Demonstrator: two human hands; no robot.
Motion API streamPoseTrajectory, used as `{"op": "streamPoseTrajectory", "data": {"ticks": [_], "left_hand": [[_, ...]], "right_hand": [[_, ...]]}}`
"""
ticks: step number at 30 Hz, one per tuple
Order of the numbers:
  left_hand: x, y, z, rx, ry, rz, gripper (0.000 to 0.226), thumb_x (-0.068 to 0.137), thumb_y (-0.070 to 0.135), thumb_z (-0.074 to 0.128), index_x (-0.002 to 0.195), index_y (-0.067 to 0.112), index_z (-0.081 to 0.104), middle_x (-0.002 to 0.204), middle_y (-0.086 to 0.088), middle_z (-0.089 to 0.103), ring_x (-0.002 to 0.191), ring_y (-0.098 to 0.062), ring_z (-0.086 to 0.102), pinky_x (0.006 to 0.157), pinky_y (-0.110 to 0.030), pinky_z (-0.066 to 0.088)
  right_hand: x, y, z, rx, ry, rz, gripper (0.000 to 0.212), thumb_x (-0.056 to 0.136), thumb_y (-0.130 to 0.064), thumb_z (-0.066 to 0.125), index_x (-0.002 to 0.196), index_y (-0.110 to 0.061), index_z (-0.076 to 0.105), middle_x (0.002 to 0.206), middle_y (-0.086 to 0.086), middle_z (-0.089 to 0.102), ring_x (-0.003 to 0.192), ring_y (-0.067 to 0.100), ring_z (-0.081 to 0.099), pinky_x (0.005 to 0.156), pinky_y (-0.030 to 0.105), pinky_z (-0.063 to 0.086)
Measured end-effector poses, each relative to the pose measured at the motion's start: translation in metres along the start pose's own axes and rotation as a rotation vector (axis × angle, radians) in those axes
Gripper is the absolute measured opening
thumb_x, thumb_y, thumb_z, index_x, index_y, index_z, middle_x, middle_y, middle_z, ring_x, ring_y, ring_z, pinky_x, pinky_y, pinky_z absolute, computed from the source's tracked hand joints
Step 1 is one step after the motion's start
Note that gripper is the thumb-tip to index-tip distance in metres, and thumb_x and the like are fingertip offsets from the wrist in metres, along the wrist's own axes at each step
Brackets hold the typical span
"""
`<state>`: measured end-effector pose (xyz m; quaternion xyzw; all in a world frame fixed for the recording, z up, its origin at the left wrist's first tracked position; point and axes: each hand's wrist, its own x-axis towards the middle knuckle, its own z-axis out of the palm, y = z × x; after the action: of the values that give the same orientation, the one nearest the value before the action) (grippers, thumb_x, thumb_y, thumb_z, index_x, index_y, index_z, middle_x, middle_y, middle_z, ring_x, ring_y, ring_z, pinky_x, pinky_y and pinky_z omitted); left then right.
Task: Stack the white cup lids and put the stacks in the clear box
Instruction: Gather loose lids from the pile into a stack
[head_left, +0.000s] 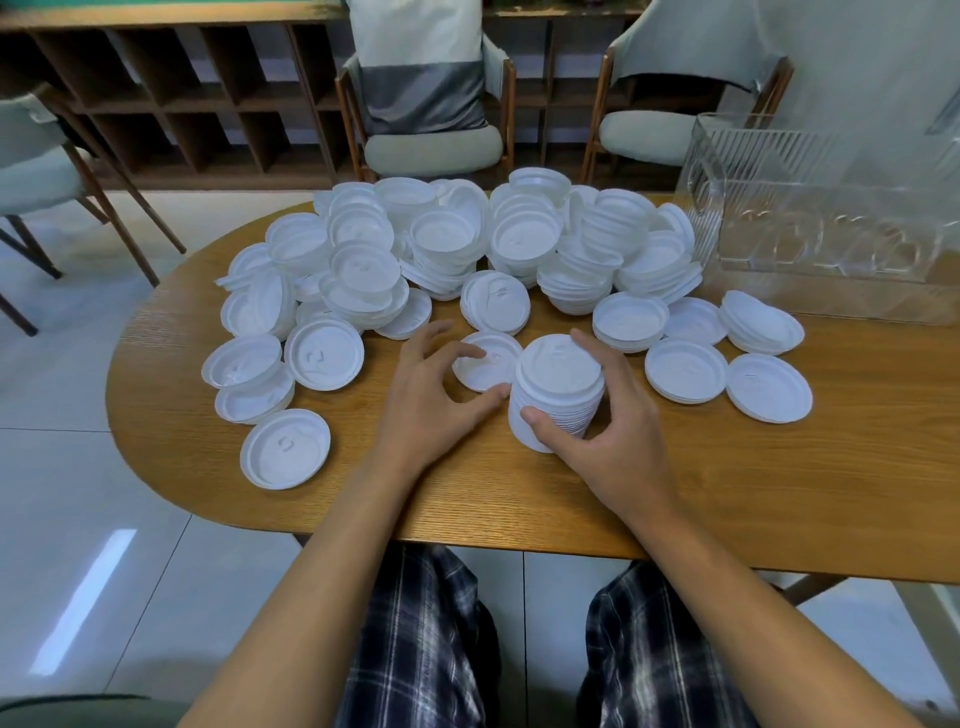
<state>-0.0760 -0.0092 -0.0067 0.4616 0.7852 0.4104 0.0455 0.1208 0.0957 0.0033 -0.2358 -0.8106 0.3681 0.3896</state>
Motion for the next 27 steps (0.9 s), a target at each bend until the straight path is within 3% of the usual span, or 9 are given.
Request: {"op": "streamPoseTrajectory", "data": {"ticks": [2, 3, 5, 8, 14, 18, 21, 24, 27], "left_hand": [[0.002, 0.0, 0.001, 0.022, -0.03, -0.008, 0.05, 0.076, 0.051, 0.088, 0.117, 0.027, 0.073, 0.149, 0.004, 0.052, 0.14, -0.008, 0.044, 0.11, -0.011, 0.031], [0.002, 0.001, 0.002, 0.039, -0.037, -0.006, 0.05, 0.076, 0.052, 0.088, 0.116, 0.027, 0.073, 0.145, 0.004, 0.056, 0.137, -0.011, 0.049, 0.112, -0.023, 0.04], [0.002, 0.001, 0.004, 0.039, -0.005, -0.005, 0.049, 0.076, 0.051, 0.088, 0.114, 0.025, 0.073, 0.133, 0.004, 0.064, 0.126, -0.012, 0.058, 0.106, -0.038, 0.049], [-0.002, 0.006, -0.002, -0.036, 0.076, 0.012, 0.061, 0.076, 0.042, 0.093, 0.127, 0.024, 0.066, 0.129, 0.011, 0.066, 0.12, -0.005, 0.06, 0.101, -0.034, 0.051], [-0.001, 0.028, -0.036, -0.13, -0.014, 0.079, 0.088, 0.075, 0.032, 0.095, 0.15, 0.031, 0.049, 0.142, 0.021, 0.059, 0.128, 0.005, 0.054, 0.103, -0.019, 0.046], [0.007, 0.042, -0.05, -0.19, -0.069, 0.136, 0.08, 0.073, 0.022, 0.095, 0.144, 0.027, 0.057, 0.139, 0.019, 0.062, 0.133, -0.001, 0.055, 0.112, -0.03, 0.047], [0.014, 0.056, -0.051, -0.34, -0.196, 0.086, 0.073, 0.076, 0.015, 0.093, 0.139, 0.029, 0.06, 0.137, 0.016, 0.063, 0.126, -0.006, 0.062, 0.107, -0.037, 0.054], [0.021, 0.066, -0.048, -0.365, -0.325, 0.084, 0.067, 0.079, 0.014, 0.091, 0.137, 0.031, 0.063, 0.137, 0.016, 0.064, 0.124, -0.007, 0.063, 0.102, -0.036, 0.057], [0.024, 0.072, -0.043, -0.351, -0.419, 0.115, 0.068, 0.081, 0.012, 0.089, 0.14, 0.034, 0.063, 0.139, 0.016, 0.062, 0.131, -0.005, 0.058, 0.109, -0.034, 0.051]], "right_hand": [[0.0, 0.001, 0.0, 0.002, -0.006, 0.003, 0.08, 0.079, -0.037, 0.09, 0.147, -0.018, 0.052, 0.139, -0.009, 0.057, 0.134, -0.002, 0.048, 0.108, 0.012, 0.037], [0.001, 0.001, 0.0, 0.004, -0.009, 0.005, 0.08, 0.079, -0.037, 0.09, 0.147, -0.017, 0.051, 0.139, -0.01, 0.057, 0.134, -0.002, 0.048, 0.108, 0.011, 0.037], [0.001, 0.001, 0.0, 0.01, -0.011, 0.008, 0.081, 0.079, -0.037, 0.09, 0.147, -0.017, 0.051, 0.139, -0.01, 0.056, 0.134, -0.002, 0.048, 0.108, 0.011, 0.036], [0.001, 0.001, 0.0, 0.018, -0.01, 0.009, 0.08, 0.079, -0.035, 0.09, 0.147, -0.018, 0.051, 0.138, -0.012, 0.056, 0.134, -0.001, 0.048, 0.108, 0.011, 0.036], [0.001, 0.002, -0.001, 0.014, -0.012, 0.002, 0.079, 0.08, -0.036, 0.09, 0.146, -0.021, 0.051, 0.137, -0.012, 0.055, 0.134, 0.0, 0.049, 0.108, 0.013, 0.037], [0.001, 0.001, -0.001, 0.011, -0.015, 0.002, 0.079, 0.079, -0.037, 0.089, 0.147, -0.023, 0.05, 0.137, -0.012, 0.055, 0.134, 0.0, 0.048, 0.107, 0.011, 0.036], [0.001, 0.0, -0.001, 0.006, -0.019, 0.003, 0.08, 0.08, -0.037, 0.09, 0.147, -0.022, 0.05, 0.138, -0.012, 0.055, 0.133, 0.0, 0.049, 0.107, 0.012, 0.037], [0.002, -0.001, -0.001, 0.023, -0.027, 0.004, 0.08, 0.081, -0.036, 0.089, 0.148, -0.02, 0.05, 0.14, -0.01, 0.056, 0.134, 0.004, 0.051, 0.108, 0.018, 0.042], [0.003, -0.003, -0.001, 0.06, -0.038, -0.001, 0.079, 0.086, -0.036, 0.084, 0.153, -0.015, 0.047, 0.145, -0.006, 0.056, 0.139, 0.007, 0.05, 0.112, 0.024, 0.042]]}}
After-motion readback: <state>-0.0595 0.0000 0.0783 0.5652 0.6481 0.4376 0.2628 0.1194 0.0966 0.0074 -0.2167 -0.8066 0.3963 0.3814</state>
